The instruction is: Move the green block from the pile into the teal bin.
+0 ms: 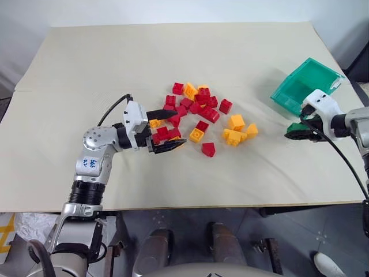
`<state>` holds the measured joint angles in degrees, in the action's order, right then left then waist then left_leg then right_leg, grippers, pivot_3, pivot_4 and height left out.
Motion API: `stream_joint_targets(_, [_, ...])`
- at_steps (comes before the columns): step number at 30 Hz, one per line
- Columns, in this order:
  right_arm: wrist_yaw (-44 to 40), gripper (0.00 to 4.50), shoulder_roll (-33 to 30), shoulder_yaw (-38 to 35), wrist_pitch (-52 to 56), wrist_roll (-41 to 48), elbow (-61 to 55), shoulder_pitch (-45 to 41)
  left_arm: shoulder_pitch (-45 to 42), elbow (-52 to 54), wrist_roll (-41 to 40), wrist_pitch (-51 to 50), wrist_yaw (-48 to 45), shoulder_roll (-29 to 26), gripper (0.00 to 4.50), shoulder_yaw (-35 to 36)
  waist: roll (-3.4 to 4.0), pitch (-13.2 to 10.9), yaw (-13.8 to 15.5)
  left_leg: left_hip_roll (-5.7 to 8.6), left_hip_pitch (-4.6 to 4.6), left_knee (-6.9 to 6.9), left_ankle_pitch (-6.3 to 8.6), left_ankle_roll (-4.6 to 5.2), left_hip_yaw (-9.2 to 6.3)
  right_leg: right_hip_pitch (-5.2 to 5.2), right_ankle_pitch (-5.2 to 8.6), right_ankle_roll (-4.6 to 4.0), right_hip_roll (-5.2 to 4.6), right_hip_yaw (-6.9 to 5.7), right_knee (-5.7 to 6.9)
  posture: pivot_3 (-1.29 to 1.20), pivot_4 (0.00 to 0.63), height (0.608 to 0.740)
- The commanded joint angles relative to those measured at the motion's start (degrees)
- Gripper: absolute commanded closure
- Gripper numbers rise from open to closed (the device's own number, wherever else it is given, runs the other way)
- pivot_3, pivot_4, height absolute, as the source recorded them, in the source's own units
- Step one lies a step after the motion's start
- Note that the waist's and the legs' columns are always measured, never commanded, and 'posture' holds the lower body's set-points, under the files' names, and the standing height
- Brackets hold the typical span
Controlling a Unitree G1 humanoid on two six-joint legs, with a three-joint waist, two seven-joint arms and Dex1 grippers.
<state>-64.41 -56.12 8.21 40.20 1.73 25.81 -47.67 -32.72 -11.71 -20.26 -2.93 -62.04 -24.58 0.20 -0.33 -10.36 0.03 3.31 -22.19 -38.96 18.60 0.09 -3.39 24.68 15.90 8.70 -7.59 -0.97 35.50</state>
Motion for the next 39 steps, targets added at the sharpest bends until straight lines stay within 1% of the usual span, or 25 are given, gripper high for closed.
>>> stream_joint_targets(1, [1.7, 2.18, 0.1, -4.8, 1.2, 2.7, -5.2, -3.5, -0.1, 2.0, -0.9, 0.9, 0.5, -0.4, 0.00, 1.2, 0.00, 0.0, -0.2, 0.00, 0.00, 0.00, 0.01, -0.01, 0.00, 0.00, 0.00, 0.00, 0.02, 0.00, 0.01, 0.00, 0.150, 0.740])
stream_joint_targets(3, [6.8, 2.18, 2.4, -5.2, -2.1, 0.8, 0.0, -7.5, -0.5, 1.4, -0.8, 1.1, 0.6, -0.2, 0.00, 1.1, 0.00, 0.0, -0.3, 0.00, 0.02, -0.01, 0.01, -0.01, 0.04, 0.01, 0.00, 0.00, 0.02, 0.04, 0.01, 0.00, 0.150, 0.740])
stream_joint_targets(5, [12.6, 2.18, 4.3, -4.3, -7.3, -2.2, 7.9, -11.8, -1.2, 0.6, -0.6, 1.5, 0.6, 0.1, 0.00, 0.8, 0.00, 0.0, -0.2, 0.01, 0.03, -0.01, 0.01, -0.01, 0.08, 0.03, 0.00, -0.01, 0.02, 0.06, -0.03, 0.00, 0.150, 0.740])
stream_joint_targets(7, [15.4, 2.18, 5.4, -3.6, -10.8, -3.8, 13.0, -14.4, -1.6, 0.1, -0.4, 1.8, 0.6, 0.3, 0.00, 0.6, 0.00, 0.0, 0.0, 0.04, 0.03, -0.01, 0.01, -0.01, 0.07, 0.04, -0.01, -0.01, 0.01, 0.08, -0.02, 0.00, 0.150, 0.740])
stream_joint_targets(10, [22.8, 2.18, 7.9, -2.0, -20.9, -8.0, 25.0, -20.4, -3.0, -0.9, -0.2, 2.0, 0.7, 0.7, 0.00, 0.4, 0.00, 0.0, -0.1, 0.05, -0.02, 0.01, 0.01, 0.00, 0.01, 0.03, -0.01, -0.01, -0.01, 0.03, 0.00, 0.00, 0.150, 0.740])
stream_joint_targets(11, [23.1, 2.18, 8.6, -1.9, -22.3, -8.2, 27.9, -22.0, -3.2, -1.1, -0.1, 2.1, 0.7, 0.8, 0.00, 0.3, 0.00, 0.0, -0.1, 0.10, -0.03, 0.03, 0.02, 0.01, 0.05, 0.05, -0.02, 0.01, -0.03, 0.05, -0.02, 0.00, 0.150, 0.740])
stream_joint_targets(13, [21.1, 1.47, 9.6, -1.6, -23.9, -8.6, 31.5, -24.2, -3.4, -1.7, 0.0, 2.5, 0.5, 0.7, 0.00, 0.4, 0.00, 0.0, -0.3, 0.08, -0.07, 0.06, 0.02, 0.01, 0.06, 0.10, -0.02, 0.02, -0.01, 0.04, -0.03, 0.00, 0.150, 0.740])
stream_joint_targets(14, [21.4, 1.21, 10.0, -1.1, -24.7, -9.5, 33.1, -25.1, -3.5, -2.0, 0.0, 2.6, 0.5, 0.6, 0.00, 0.4, 0.00, 0.0, -0.4, 0.08, -0.08, 0.12, 0.02, 0.01, 0.08, 0.15, -0.02, 0.02, -0.01, 0.05, -0.03, 0.00, 0.150, 0.740])
stream_joint_targets(15, [22.1, 0.84, 10.2, -0.5, -25.4, -10.6, 34.5, -25.9, -3.6, -2.1, 0.0, 2.7, 0.5, 0.5, 0.00, 0.6, 0.00, 0.0, -0.4, 0.05, -0.08, 0.16, 0.02, 0.01, 0.09, 0.18, -0.02, 0.01, 0.01, 0.04, -0.03, 0.00, 0.150, 0.740])
stream_joint_targets(17, [23.5, 0.25, 10.2, 0.6, -26.8, -12.6, 36.7, -26.9, -3.6, -2.3, 0.1, 2.9, 0.6, 0.3, 0.00, 0.7, 0.00, 0.0, -0.6, 0.03, -0.08, 0.21, 0.02, 0.01, 0.10, 0.23, -0.02, 0.01, 0.02, 0.04, -0.03, 0.00, 0.150, 0.740])
stream_joint_targets(18, [23.8, 0.02, 10.3, 0.8, -27.3, -13.0, 37.5, -27.3, -3.5, -2.3, 0.1, 2.9, 0.6, 0.2, 0.00, 0.8, 0.00, 0.0, -0.7, 0.03, -0.08, 0.23, 0.02, 0.01, 0.12, 0.25, -0.02, 0.01, 0.02, 0.05, -0.03, 0.00, 0.150, 0.740])
stream_joint_targets(22, [24.3, 0.02, 10.1, 1.4, -29.1, -15.2, 39.4, -27.7, -3.3, -2.1, 0.0, 2.8, 0.8, -0.2, 0.00, 1.1, 0.00, 0.0, -0.8, 0.04, -0.09, 0.20, 0.02, 0.01, 0.13, 0.25, -0.02, 0.01, 0.01, 0.06, 0.00, 0.00, 0.150, 0.740])
stream_joint_targets(26, [14.7, 0.02, 10.4, -1.1, -26.2, -10.8, 33.5, -26.1, -1.3, -0.3, -0.9, 1.3, 1.9, -1.6, 0.00, 2.3, 0.01, 0.0, -1.3, 0.02, -0.09, 0.20, 0.01, 0.00, 0.14, 0.27, -0.02, 0.01, 0.03, 0.08, 0.02, 0.00, 0.150, 0.740])
stream_joint_targets(28, [12.3, 0.02, 10.2, -1.9, -24.8, -9.6, 30.9, -24.9, -0.7, 0.4, -1.4, 0.6, 2.1, -2.0, 0.00, 2.7, 0.02, 0.0, -1.6, 0.01, -0.09, 0.21, 0.02, 0.00, 0.14, 0.28, -0.02, 0.01, 0.03, 0.08, 0.03, 0.00, 0.150, 0.740])
stream_joint_targets(30, [4.1, 0.02, 8.9, -2.7, -22.2, -5.9, 22.4, -19.2, 0.9, 2.3, -3.5, -3.5, 3.5, -2.8, 0.00, 4.6, 0.02, 0.0, -1.6, 0.01, -0.09, 0.21, 0.02, 0.00, 0.14, 0.30, -0.02, 0.02, 0.03, 0.08, 0.04, 0.00, 0.150, 0.740])
stream_joint_targets(33, [-4.9, 0.02, 6.5, -3.0, -20.9, -2.1, 10.7, -10.3, 4.4, 5.7, -5.7, -9.0, 5.4, -5.1, 0.00, 7.3, 0.02, 0.0, -1.5, -0.05, -0.10, 0.16, 0.03, -0.01, 0.08, 0.26, -0.02, 0.01, 0.04, 0.04, 0.05, 0.00, 0.150, 0.740])
stream_joint_targets(34, [-6.7, 0.02, 5.9, -3.2, -20.7, -1.2, 7.9, -8.1, 5.3, 6.8, -6.2, -10.2, 5.8, -5.6, 0.00, 7.8, 0.02, 0.0, -1.5, -0.05, -0.13, 0.15, 0.03, 0.00, 0.09, 0.28, -0.02, 0.01, 0.04, 0.04, 0.05, 0.00, 0.150, 0.740])
stream_joint_targets(37, [-10.9, 0.02, 6.1, -8.5, -23.3, 6.3, 0.6, 1.4, 10.7, 9.5, -8.1, -15.3, 6.6, -9.1, 0.00, 10.9, 0.04, 0.0, -1.5, -0.10, -0.14, 0.10, 0.04, 0.02, 0.11, 0.32, -0.02, 0.02, -0.03, 0.09, 0.12, 0.00, 0.150, 0.740])
stream_joint_targets(38, [-12.8, 0.02, 6.8, -10.5, -24.4, 9.4, -0.8, 4.9, 13.3, 10.4, -7.8, -15.6, 6.5, -10.7, 0.00, 12.0, 0.04, 0.0, -1.5, -0.17, -0.13, 0.08, 0.04, 0.02, 0.10, 0.29, -0.02, 0.02, -0.02, 0.09, 0.11, 0.00, 0.150, 0.740])
stream_joint_targets(39, [-14.7, 0.02, 7.2, -11.2, -27.9, 10.7, -0.7, 7.7, 16.5, 11.9, -6.8, -12.4, 6.0, -11.6, 0.00, 13.3, 0.04, 0.0, -1.5, -0.16, -0.11, 0.06, 0.04, 0.02, 0.11, 0.29, -0.02, 0.02, -0.04, 0.10, 0.14, 0.00, 0.150, 0.740])
